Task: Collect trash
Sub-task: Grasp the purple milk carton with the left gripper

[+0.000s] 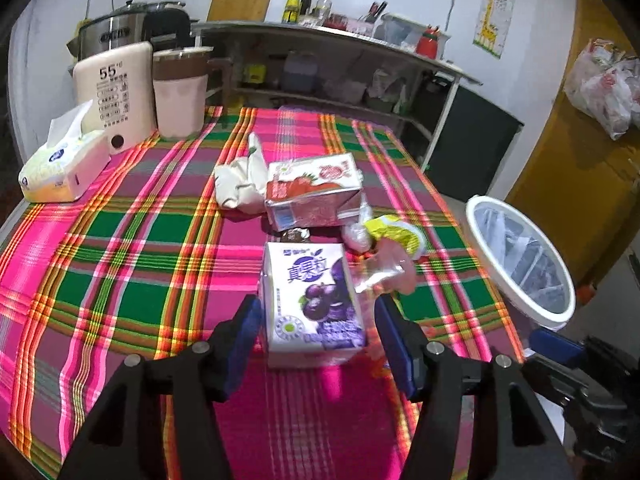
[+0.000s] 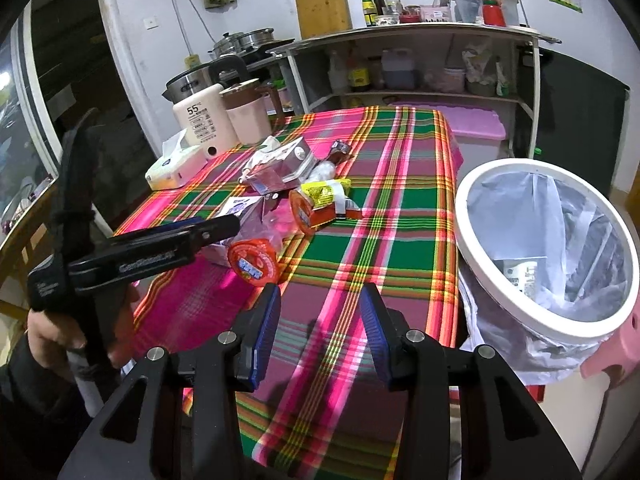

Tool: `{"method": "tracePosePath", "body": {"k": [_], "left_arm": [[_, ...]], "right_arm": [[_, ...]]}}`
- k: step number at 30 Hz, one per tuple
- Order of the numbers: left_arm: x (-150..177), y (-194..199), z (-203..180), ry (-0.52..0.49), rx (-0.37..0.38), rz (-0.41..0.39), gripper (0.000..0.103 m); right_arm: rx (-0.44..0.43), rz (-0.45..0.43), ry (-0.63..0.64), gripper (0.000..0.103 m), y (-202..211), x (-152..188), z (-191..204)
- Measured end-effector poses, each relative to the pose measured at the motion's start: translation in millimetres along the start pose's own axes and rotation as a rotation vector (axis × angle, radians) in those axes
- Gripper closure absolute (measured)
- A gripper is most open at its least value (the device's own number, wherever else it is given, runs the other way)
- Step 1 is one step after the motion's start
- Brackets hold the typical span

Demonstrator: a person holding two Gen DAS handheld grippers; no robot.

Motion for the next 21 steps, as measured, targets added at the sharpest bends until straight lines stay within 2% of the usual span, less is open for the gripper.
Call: {"method": "tracePosePath", "body": {"k": [5, 17, 18, 21], "left_arm": [[4, -6, 10, 0.018, -0.028, 0.032, 0.043], [18, 27, 37, 0.058, -0.066, -0.019, 0.045], [19, 28, 38, 0.062, -0.068, -0.020, 0.045], [22, 32, 43, 0.073, -0.067, -0.021, 0.045]], "right_arm": [[-0.001, 0.005, 0.008, 0.061, -2, 0, 3], [-0.041, -0.002, 0.050, 0.060, -12, -7, 26], [-0.044, -0.003, 0.057, 0.059, -14, -8, 30], [-0.050, -0.002, 0.081, 0.046, -20, -10, 41]]}}
Point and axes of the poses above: each gripper's, at about its wrist camera, not at the fingertips, and y roughly against the way its jaws point, z to its left, x to its underside, the point moved 1 cm from there along -y, roughly the way its jaws point, and after that the axes turned 14 degrees about x, right-handed, at the moved point
